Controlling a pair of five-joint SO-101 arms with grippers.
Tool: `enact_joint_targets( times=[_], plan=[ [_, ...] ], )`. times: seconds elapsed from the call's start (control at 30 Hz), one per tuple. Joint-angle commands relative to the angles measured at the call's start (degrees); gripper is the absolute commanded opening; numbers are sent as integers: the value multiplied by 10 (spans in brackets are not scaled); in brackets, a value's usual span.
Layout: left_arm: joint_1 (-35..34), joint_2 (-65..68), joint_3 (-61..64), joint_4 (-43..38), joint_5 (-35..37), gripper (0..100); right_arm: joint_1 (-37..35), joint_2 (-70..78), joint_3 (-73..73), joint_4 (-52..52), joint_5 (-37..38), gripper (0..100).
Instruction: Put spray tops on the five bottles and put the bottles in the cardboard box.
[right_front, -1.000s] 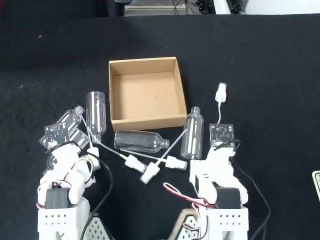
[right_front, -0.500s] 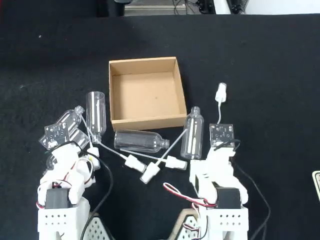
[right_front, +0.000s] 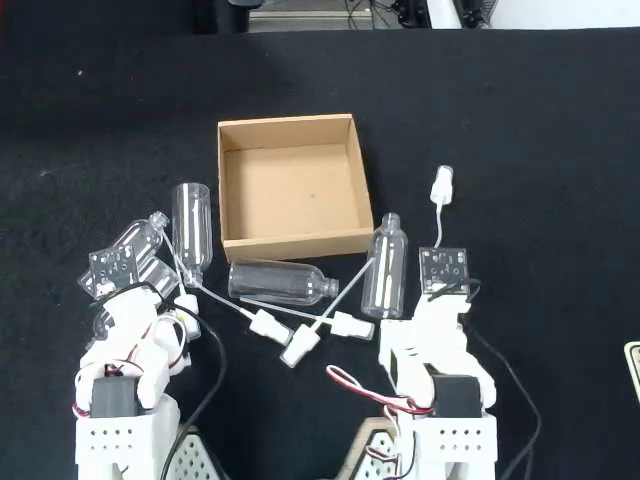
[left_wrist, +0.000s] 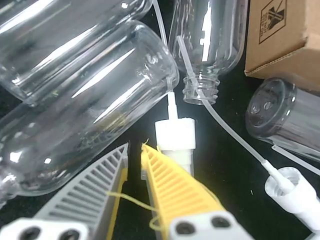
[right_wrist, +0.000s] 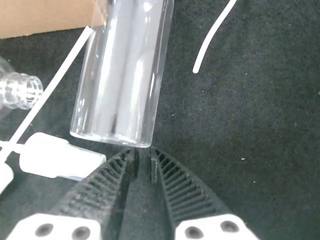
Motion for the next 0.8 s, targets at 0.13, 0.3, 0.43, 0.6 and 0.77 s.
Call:
enact_joint_targets(
  times=[0.13, 0.3, 0.43, 0.6, 0.77],
  plan=[
    [0, -3, -4, 1, -6, 47, -7, -56, -6, 4, 3, 12],
    [-54, -3, -120, 3, -127, 48, -7, -56, -6, 4, 3, 12],
    [-131, -3, -219, 0, -285, 48, -7, -56, -6, 4, 3, 12],
    [-149, -2, -301, -3, -347, 49, -7, -56, -6, 4, 3, 12],
    [-154, 5, -347, -4, -346, 173, -7, -56, -6, 4, 1, 12]
  ],
)
